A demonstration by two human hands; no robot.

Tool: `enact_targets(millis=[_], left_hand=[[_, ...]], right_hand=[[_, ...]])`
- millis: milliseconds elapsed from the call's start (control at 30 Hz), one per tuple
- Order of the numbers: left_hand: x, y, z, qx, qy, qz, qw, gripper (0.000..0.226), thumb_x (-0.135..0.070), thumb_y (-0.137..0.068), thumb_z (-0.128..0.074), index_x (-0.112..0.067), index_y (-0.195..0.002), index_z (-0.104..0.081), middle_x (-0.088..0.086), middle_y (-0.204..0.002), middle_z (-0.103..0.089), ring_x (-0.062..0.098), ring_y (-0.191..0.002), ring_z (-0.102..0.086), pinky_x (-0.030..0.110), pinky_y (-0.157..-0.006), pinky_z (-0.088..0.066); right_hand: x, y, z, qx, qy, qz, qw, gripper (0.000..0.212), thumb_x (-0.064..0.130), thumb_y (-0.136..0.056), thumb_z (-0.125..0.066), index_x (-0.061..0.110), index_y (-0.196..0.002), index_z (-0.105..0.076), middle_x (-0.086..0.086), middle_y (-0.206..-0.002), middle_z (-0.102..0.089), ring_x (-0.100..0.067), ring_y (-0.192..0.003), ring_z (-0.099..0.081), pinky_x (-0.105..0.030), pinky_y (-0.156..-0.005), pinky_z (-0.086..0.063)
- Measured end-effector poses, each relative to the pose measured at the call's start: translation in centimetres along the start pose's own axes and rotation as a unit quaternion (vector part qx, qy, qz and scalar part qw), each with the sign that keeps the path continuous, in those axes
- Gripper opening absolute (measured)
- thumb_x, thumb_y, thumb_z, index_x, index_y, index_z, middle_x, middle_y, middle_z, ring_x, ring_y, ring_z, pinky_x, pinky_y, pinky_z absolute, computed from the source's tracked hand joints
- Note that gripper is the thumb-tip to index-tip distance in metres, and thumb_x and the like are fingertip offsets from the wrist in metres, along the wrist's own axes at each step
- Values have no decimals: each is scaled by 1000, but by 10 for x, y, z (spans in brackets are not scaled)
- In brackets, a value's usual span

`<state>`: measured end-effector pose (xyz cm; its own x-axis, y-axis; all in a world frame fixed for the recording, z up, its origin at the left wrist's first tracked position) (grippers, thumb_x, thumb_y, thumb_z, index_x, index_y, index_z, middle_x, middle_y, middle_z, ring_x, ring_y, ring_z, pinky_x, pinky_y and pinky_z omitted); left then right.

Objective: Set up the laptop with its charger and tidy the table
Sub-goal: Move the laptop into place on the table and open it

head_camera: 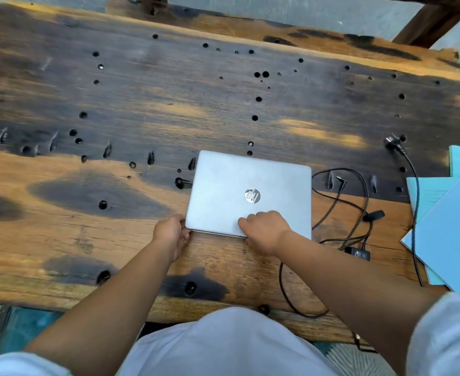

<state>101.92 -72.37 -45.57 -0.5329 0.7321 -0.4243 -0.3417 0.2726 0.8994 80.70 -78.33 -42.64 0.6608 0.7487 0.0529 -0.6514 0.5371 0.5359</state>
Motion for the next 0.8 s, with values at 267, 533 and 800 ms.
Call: enact_targets(millis=[267, 533, 800], left_hand=[[74, 19, -9, -1, -93, -37, 995, 16, -6, -99, -44, -8, -92, -58, 10, -79, -64, 14, -61, -61, 19, -52, -51], [95, 25, -67, 103, -142, -8, 985, 18, -26, -95, -62, -10, -86, -62, 5, -83, -73, 12, -71, -69, 23, -59, -55], [93, 16, -75, 43, -152, 6, 987, 21, -23, -95, -61, -8, -82, -68, 4, -60, -68, 9, -46, -60, 18, -38, -44]], right_hand=[[5, -3, -1, 30, 11, 17, 999, 10, 9, -87, -48, 15, -85, -41, -4, -78, -59, -29, -67, -52, -29, -47, -18], [2, 5, 3, 18, -9, 10, 1000, 11, 14, -90, -47, 12, -100, -52, -6, -88, -62, -30, -72, -54, -30, -49, -17], [1, 8, 5, 22, -35, -4, 999, 11, 11, -89, -48, 11, -100, -51, -6, -88, -60, -29, -72, -53, -30, -49, -17]])
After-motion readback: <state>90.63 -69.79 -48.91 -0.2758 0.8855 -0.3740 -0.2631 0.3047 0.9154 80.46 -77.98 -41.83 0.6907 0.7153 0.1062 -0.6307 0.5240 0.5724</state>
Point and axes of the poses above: each hand's wrist, its own y-axis away from the middle knuckle, its own z-axis out of the back of the hand, x = y × z, the point moved 5 cm from there along -y, towards the middle knuckle
